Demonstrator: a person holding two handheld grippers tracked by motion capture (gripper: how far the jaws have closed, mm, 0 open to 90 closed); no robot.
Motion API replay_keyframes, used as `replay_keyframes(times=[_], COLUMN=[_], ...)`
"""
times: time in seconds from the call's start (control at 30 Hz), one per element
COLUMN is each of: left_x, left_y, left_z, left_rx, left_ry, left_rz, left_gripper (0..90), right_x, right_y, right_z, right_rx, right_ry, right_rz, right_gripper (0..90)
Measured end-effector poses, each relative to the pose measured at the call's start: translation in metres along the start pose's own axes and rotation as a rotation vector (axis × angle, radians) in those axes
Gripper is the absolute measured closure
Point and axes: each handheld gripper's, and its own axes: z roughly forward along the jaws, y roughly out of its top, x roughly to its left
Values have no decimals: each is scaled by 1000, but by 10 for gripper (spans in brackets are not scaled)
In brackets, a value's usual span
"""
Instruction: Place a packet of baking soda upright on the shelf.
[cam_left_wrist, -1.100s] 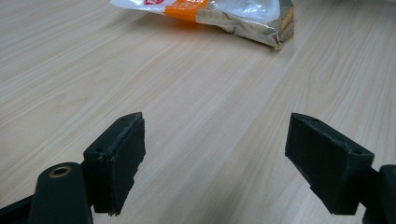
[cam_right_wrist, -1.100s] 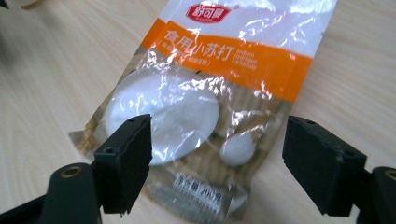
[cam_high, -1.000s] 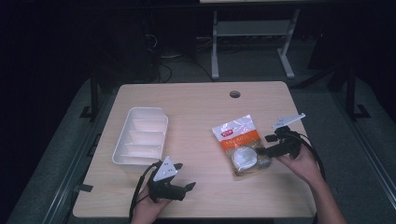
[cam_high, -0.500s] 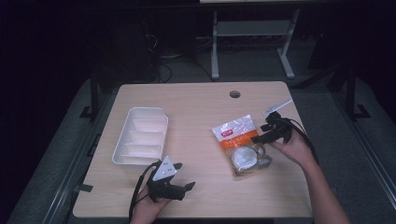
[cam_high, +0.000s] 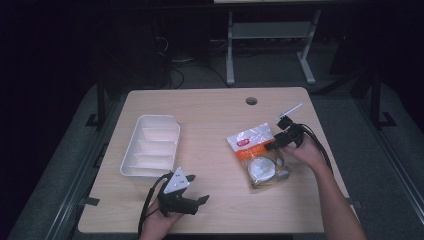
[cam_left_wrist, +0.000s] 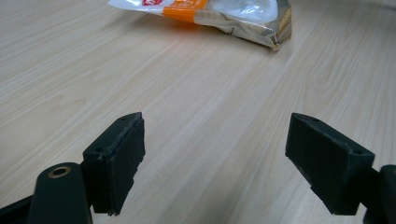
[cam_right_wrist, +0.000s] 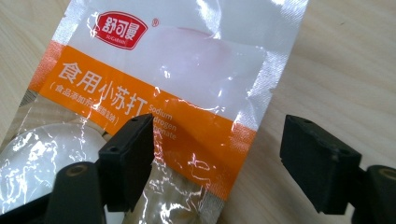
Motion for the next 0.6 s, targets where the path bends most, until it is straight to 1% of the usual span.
replay_keyframes(times=[0.03, 0.07, 0.13, 0.17, 0.2, 0.23, 0.27, 0.3, 0.33, 0.37, 0.47, 0.5, 0.53, 0.57, 0.6], left_x=[0, 0, 0, 0, 0, 0, 0, 0, 0, 0, 0, 0, 0, 0, 0], left_y=[0, 0, 0, 0, 0, 0, 0, 0, 0, 0, 0, 0, 0, 0, 0], left_z=[0, 0, 0, 0, 0, 0, 0, 0, 0, 0, 0, 0, 0, 0, 0], left_rx=[-1, -2, -4, -3, -3, -3, -4, -4, -5, -4, -2, -2, -3, -1, -2], left_ry=[0, 0, -1, -2, 0, 1, 0, 0, 0, 1, 3, 3, 3, 4, 4], left_rz=[0, 0, -5, -4, -2, -1, -3, -3, -4, -4, -4, -4, -5, -2, -3], left_gripper=[192, 192, 192, 192, 192, 192, 192, 192, 192, 192, 192, 192, 192, 192, 192], right_x=[-1, -3, -5, -6, -6, -6, -6, -6, -6, -7, -6, -6, -6, -7, -7], right_y=[0, -1, -2, -2, -2, -3, -3, -3, -3, -4, -4, -4, -4, -4, -4], right_z=[2, 4, 5, 5, 5, 5, 4, 4, 3, 0, -3, -3, -4, -6, -6], right_rx=[2, -2, -18, -22, -21, -21, -19, -19, -21, -29, -31, -31, -32, -45, -45], right_ry=[12, 43, 87, 91, 94, 98, 90, 90, 89, 86, 75, 75, 73, 82, 91], right_rz=[1, 11, 18, 16, 16, 11, 7, 7, 9, 9, -7, -7, -11, -17, -20], right_gripper=[285, 326, 389, 405, 452, 475, 501, 501, 528, 590, 677, 677, 715, 811, 867])
